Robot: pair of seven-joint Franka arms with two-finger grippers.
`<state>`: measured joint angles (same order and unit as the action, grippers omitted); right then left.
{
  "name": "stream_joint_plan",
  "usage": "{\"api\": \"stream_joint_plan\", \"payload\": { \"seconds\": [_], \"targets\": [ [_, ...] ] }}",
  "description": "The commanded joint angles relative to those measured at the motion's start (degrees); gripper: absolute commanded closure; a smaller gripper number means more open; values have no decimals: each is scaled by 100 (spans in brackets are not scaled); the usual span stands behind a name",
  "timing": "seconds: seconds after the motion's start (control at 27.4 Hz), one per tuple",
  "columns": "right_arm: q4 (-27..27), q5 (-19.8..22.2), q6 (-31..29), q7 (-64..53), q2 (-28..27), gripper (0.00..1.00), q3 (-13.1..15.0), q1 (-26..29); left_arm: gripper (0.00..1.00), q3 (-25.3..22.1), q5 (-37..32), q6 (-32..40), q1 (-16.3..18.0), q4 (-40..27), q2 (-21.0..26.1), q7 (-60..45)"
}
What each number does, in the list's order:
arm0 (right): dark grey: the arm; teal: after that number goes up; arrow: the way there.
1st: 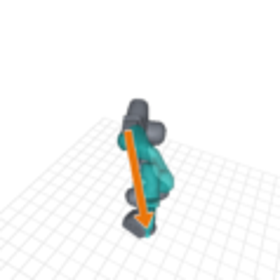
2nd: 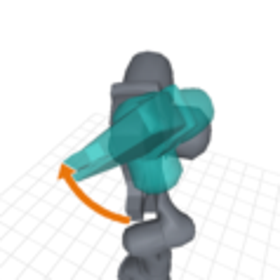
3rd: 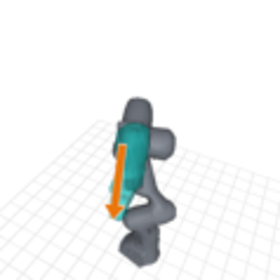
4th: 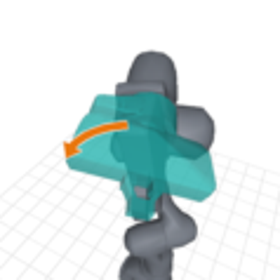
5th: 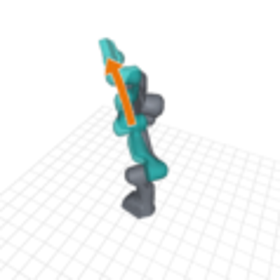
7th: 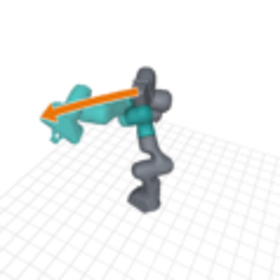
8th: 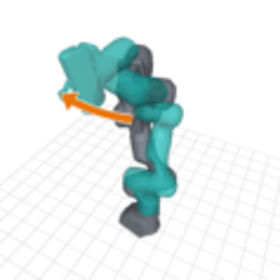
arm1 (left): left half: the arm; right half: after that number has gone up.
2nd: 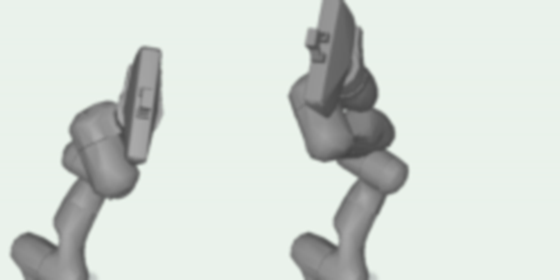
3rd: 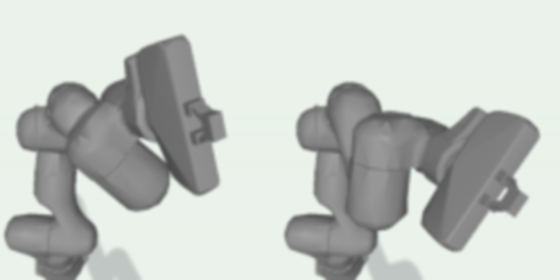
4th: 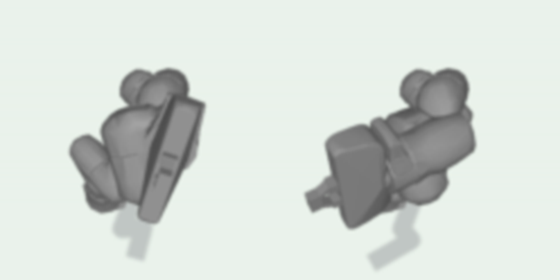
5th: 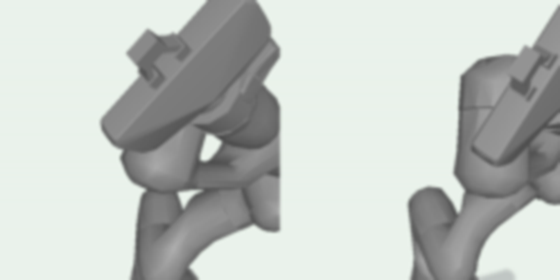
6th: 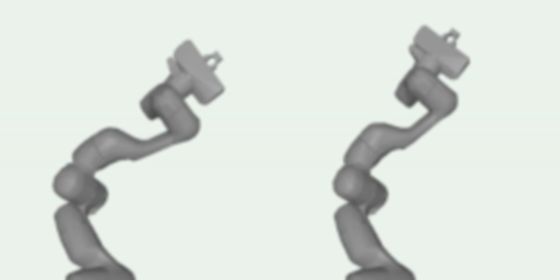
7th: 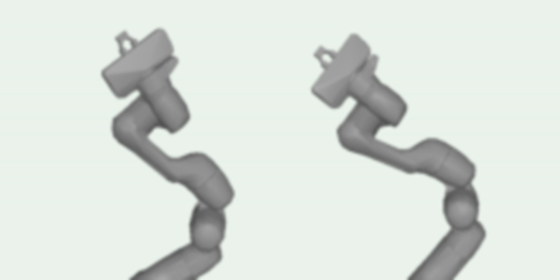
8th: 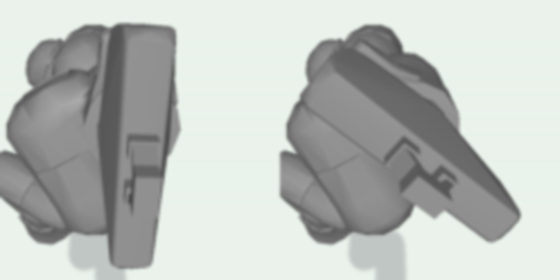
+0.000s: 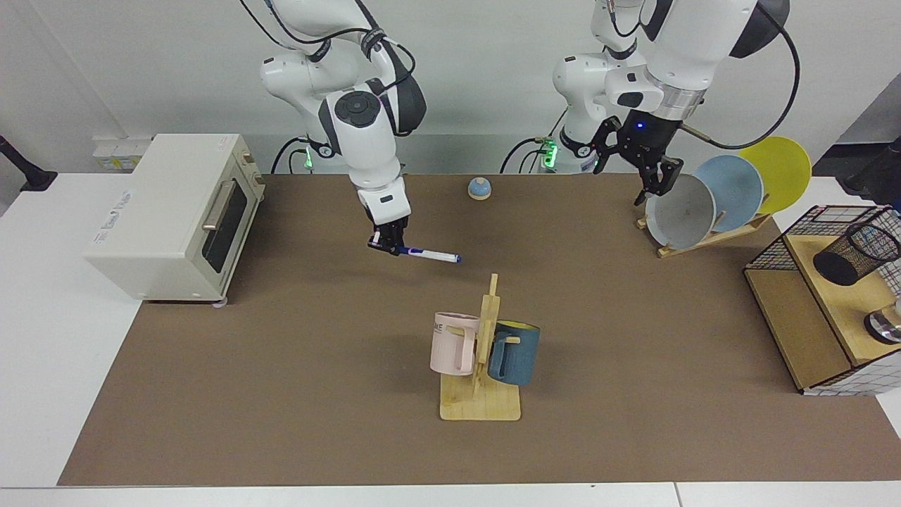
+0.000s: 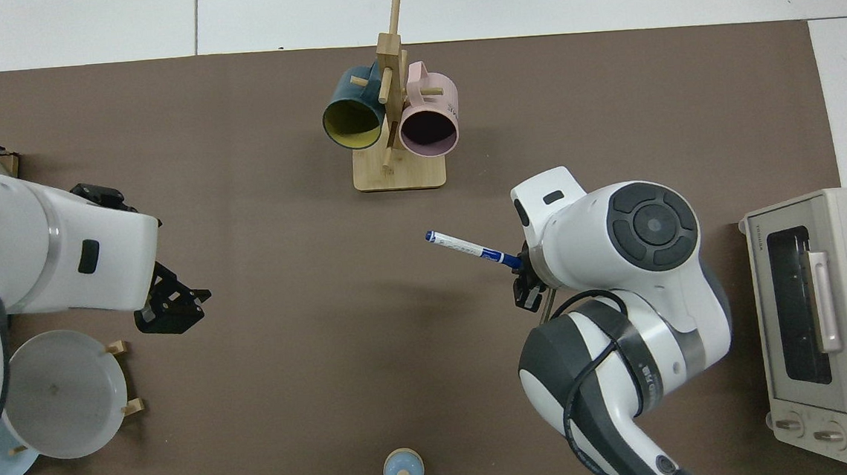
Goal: Put markers into pen holder
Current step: 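Bring the marker to the left gripper and close the left gripper on it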
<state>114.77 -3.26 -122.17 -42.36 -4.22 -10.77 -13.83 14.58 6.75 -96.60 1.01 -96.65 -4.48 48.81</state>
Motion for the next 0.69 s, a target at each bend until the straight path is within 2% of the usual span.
{"api": "stream_joint_plan", "payload": {
  "seconds": [0.0, 0.33, 0.66],
  "targets": [
    [-130, -114, 185, 464, 18, 100, -22, -208, 0, -78, 169, -113, -381, -223, -158, 1182],
    [-394, -122, 378, 1238, 1, 100, -40, -647, 0, -78, 178, -534, -953, -522, 17, 1702],
    [-666, -167, 598, 1282, -8, 100, -48, -867, 0, -78, 309, -1036, -1252, -785, 175, 1711]
  ]
}}
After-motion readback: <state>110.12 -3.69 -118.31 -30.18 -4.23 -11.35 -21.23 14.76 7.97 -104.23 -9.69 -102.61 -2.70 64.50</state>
